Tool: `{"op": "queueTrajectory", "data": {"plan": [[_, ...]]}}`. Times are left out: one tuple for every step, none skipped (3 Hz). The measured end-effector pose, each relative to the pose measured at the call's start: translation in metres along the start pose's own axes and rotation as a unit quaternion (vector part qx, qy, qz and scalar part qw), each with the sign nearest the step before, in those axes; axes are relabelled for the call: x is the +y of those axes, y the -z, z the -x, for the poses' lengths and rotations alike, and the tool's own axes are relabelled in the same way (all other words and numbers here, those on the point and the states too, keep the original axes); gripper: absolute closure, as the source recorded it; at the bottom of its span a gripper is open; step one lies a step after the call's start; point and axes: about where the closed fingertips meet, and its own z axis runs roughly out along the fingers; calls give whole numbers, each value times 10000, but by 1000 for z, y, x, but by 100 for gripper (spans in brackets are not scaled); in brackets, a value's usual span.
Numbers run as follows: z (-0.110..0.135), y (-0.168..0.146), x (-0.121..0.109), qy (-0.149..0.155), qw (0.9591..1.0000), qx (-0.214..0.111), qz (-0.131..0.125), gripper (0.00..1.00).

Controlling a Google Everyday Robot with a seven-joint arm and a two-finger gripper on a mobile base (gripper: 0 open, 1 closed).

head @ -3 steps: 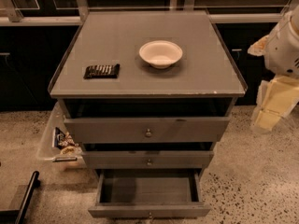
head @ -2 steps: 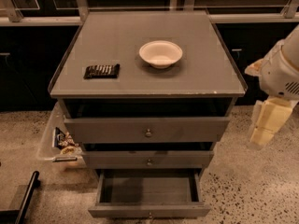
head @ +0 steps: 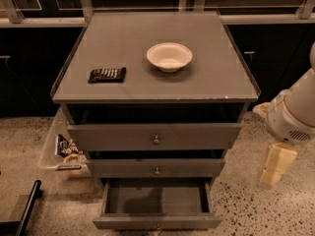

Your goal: Close bottom drawer

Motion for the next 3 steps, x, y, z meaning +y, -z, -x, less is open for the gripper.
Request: {"op": "queueTrajectory", "data": {"plan": [[-15,-27,17,195,9994,220,196,15],[-10,6,20,722,9959,526,112,38],[-13,9,28,710,9955,576,232,62]]}}
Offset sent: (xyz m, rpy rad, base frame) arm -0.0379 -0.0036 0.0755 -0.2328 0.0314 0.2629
